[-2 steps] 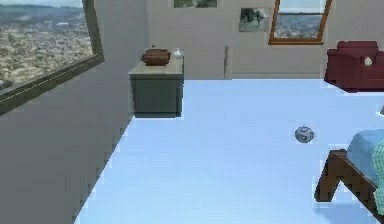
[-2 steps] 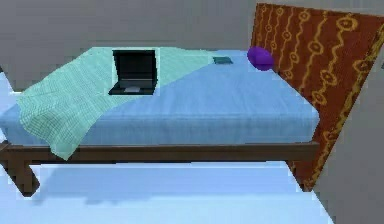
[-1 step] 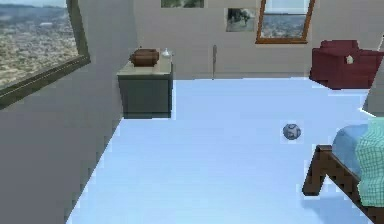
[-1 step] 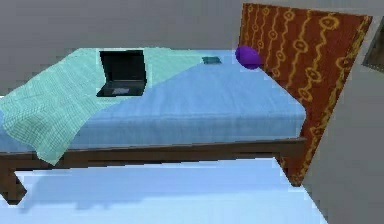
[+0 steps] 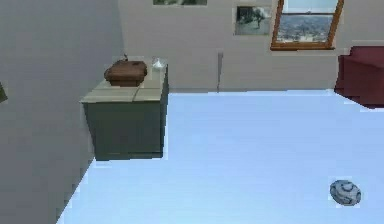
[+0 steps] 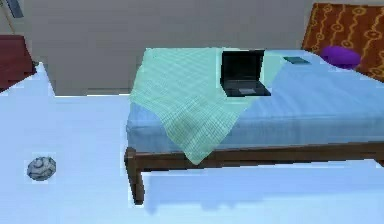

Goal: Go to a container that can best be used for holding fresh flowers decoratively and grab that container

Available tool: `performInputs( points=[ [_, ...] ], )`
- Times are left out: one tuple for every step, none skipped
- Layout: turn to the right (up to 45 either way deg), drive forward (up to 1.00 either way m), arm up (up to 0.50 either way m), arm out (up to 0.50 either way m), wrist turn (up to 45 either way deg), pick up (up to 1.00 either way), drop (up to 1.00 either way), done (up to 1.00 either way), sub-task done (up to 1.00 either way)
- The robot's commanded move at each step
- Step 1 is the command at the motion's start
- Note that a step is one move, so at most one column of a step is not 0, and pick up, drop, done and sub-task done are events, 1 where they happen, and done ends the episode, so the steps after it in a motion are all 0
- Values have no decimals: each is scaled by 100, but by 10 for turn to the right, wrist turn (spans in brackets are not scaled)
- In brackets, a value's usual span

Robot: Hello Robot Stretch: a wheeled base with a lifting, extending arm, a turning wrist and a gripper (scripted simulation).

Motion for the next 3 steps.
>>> performInputs(
  points=[
    [0, 100, 0, 0, 0, 0, 0, 0, 0],
    [0, 75, 0, 0, 0, 0, 0, 0, 0],
    [0, 30, 0, 0, 0, 0, 0, 0, 0]
  ],
)
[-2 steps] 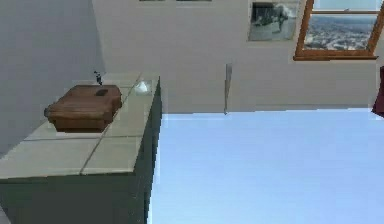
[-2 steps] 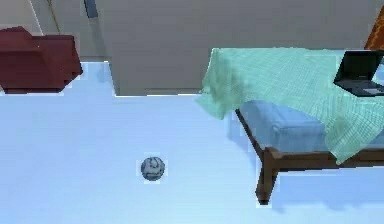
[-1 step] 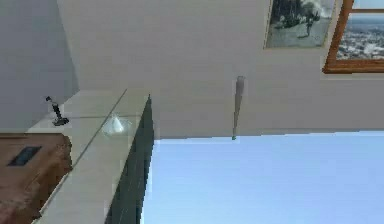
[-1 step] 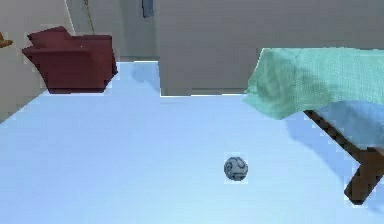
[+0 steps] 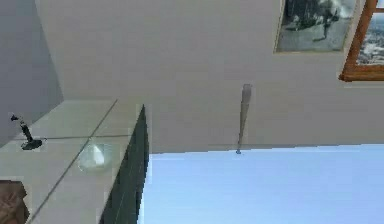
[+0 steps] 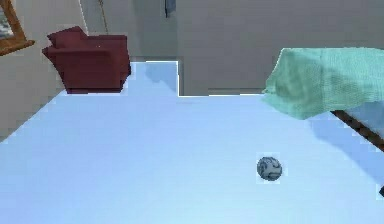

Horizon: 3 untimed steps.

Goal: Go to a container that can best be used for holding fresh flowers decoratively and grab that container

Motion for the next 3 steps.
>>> performInputs(
  points=[
    [-450, 0, 0, 0, 0, 0, 0, 0, 0],
    [-450, 0, 0, 0, 0, 0, 0, 0, 0],
    [-270, 0, 0, 0, 0, 0, 0, 0, 0]
  ],
)
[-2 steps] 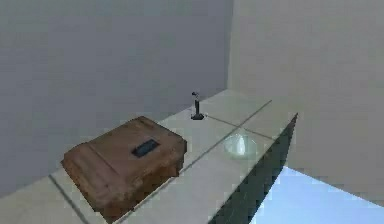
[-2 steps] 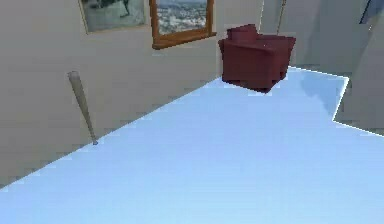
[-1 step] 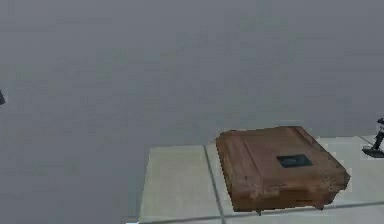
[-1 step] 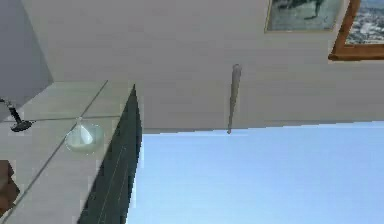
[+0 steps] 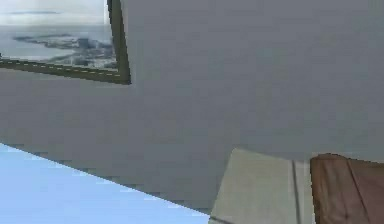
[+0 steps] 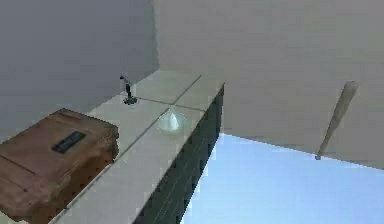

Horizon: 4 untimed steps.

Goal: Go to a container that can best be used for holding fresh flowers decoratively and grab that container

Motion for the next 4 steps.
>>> performInputs(
  points=[
    [450, 0, 0, 0, 0, 0, 0, 0, 0],
    [450, 0, 0, 0, 0, 0, 0, 0, 0],
    [210, 0, 0, 0, 0, 0, 0, 0, 0],
    [0, 60, 0, 0, 0, 0, 0, 0, 0]
  ],
)
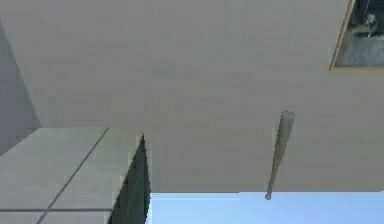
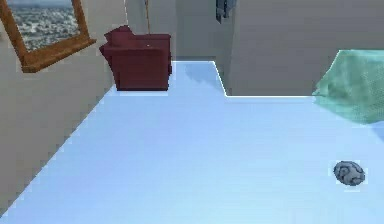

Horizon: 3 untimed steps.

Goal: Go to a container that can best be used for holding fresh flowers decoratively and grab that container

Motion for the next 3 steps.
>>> performInputs(
  points=[
    [-450, 0, 0, 0, 0, 0, 0, 0, 0],
    [-450, 0, 0, 0, 0, 0, 0, 0, 0],
    [-450, 0, 0, 0, 0, 0, 0, 0, 0]
  ],
)
